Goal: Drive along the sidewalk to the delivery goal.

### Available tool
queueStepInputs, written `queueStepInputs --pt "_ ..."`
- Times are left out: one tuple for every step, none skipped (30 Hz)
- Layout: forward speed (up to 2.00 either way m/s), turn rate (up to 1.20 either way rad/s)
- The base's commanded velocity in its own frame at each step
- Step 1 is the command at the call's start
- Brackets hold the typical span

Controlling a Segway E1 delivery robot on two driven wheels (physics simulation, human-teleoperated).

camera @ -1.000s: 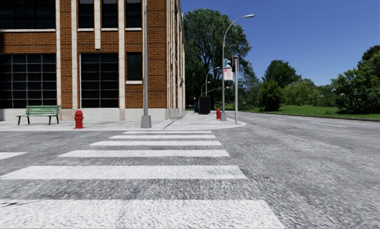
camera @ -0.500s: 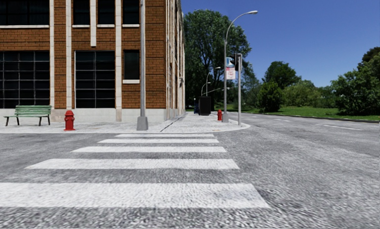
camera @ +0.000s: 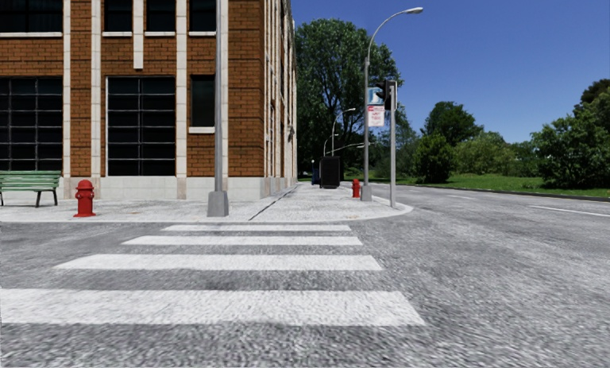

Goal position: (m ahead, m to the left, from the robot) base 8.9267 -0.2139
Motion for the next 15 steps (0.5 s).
queueStepInputs --pt "2.00 0.00" --pt "2.00 0.00" --pt "2.00 0.00" --pt "2.00 0.00" --pt "2.00 0.00" --pt "2.00 0.00" --pt "2.00 0.00" --pt "2.00 0.00" --pt "2.00 0.00" --pt "2.00 0.00" --pt "2.00 0.00" --pt "2.00 0.00" --pt "2.00 0.00" --pt "2.00 0.00" --pt "2.00 0.00"
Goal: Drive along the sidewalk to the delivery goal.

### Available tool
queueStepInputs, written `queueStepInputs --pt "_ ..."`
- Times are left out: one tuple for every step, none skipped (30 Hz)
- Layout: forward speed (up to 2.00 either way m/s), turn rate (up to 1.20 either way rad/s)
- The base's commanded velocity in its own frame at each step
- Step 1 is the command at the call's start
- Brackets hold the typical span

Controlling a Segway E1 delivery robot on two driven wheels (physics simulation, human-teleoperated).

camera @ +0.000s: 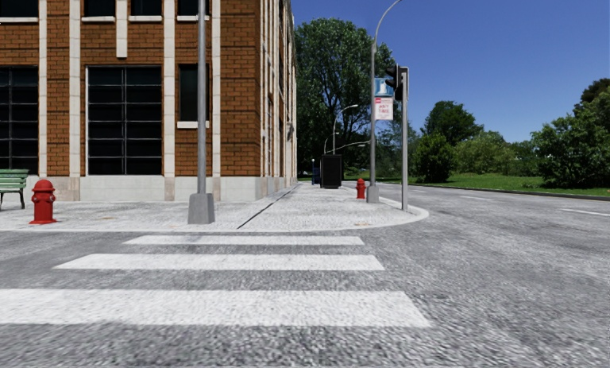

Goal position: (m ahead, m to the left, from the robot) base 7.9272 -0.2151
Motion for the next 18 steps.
queueStepInputs --pt "2.00 0.00" --pt "2.00 0.00" --pt "2.00 0.00" --pt "2.00 0.00" --pt "2.00 0.00" --pt "2.00 0.00" --pt "2.00 0.00" --pt "2.00 0.00" --pt "2.00 0.00" --pt "2.00 0.00" --pt "2.00 0.00" --pt "2.00 0.00" --pt "2.00 0.00" --pt "2.00 0.00" --pt "2.00 0.00" --pt "2.00 0.00" --pt "2.00 0.00" --pt "2.00 0.00"
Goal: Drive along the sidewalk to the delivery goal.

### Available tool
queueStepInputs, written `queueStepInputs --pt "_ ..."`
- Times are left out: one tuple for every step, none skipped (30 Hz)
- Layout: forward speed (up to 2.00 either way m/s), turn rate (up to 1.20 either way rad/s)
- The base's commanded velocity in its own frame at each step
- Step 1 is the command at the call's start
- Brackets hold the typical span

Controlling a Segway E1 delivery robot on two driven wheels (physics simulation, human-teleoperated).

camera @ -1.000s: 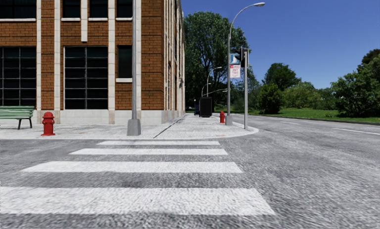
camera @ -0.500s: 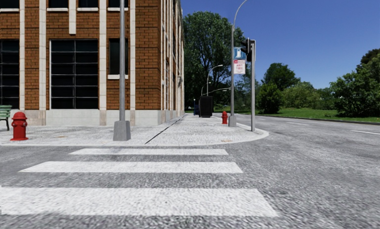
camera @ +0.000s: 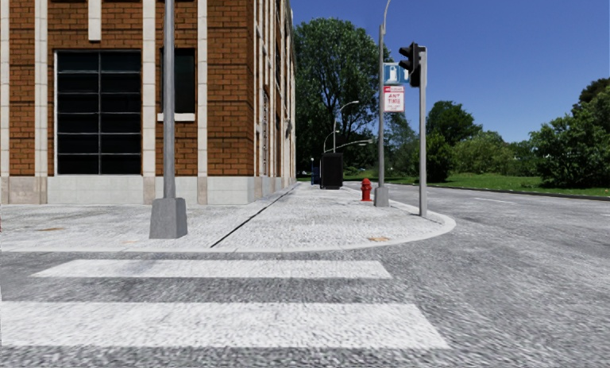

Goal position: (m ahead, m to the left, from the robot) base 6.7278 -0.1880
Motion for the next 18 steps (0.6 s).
queueStepInputs --pt "2.00 -0.06" --pt "2.00 -0.13" --pt "2.00 -0.17" --pt "2.00 -0.17" --pt "2.00 -0.21" --pt "2.00 -0.22" --pt "2.00 -0.22" --pt "2.00 -0.22" --pt "2.00 -0.22" --pt "2.00 -0.22" --pt "2.00 -0.22" --pt "2.00 -0.22" --pt "2.00 -0.21" --pt "2.00 -0.20" --pt "2.00 -0.06" --pt "2.00 -0.06" --pt "2.00 0.00" --pt "2.00 0.00"
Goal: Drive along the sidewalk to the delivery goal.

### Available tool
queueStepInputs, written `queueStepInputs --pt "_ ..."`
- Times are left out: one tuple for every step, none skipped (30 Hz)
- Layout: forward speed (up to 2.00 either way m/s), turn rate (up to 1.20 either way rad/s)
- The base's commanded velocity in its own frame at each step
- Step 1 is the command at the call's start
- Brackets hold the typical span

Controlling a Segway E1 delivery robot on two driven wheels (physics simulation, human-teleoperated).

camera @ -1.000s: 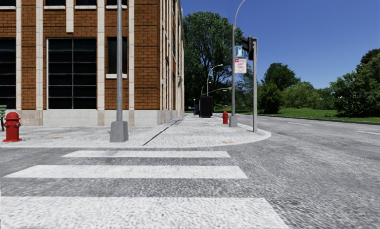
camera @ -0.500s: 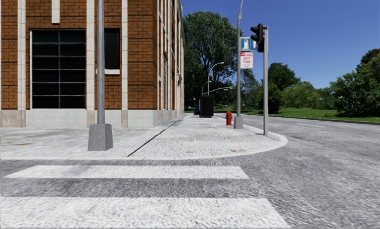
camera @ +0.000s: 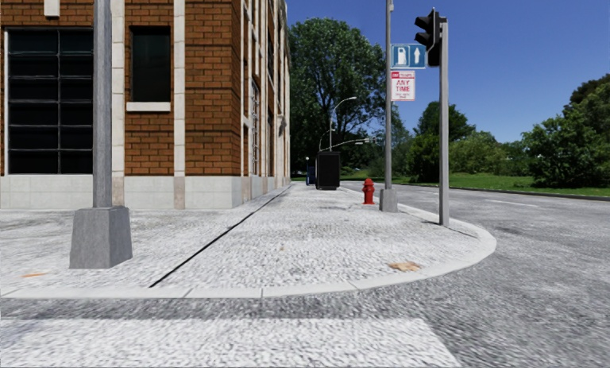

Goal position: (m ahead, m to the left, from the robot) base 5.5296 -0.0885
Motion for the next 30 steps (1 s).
queueStepInputs --pt "2.00 0.00" --pt "2.00 0.00" --pt "2.00 0.00" --pt "2.00 0.00" --pt "2.00 0.00" --pt "2.00 0.00" --pt "2.00 0.00" --pt "2.00 0.00" --pt "2.00 0.00" --pt "2.00 0.00" --pt "2.00 0.00" --pt "2.00 0.00" --pt "1.94 0.00" --pt "1.94 0.00" --pt "1.87 0.00" --pt "1.85 0.00" --pt "1.85 0.00" --pt "1.78 0.00" --pt "1.69 0.00" --pt "1.60 0.00" --pt "1.60 0.00" --pt "1.51 0.00" --pt "1.42 0.00" --pt "1.38 0.00" --pt "1.38 0.00" --pt "1.37 0.00" --pt "1.36 0.00" --pt "1.36 0.00" --pt "1.36 0.00" --pt "1.36 0.00"
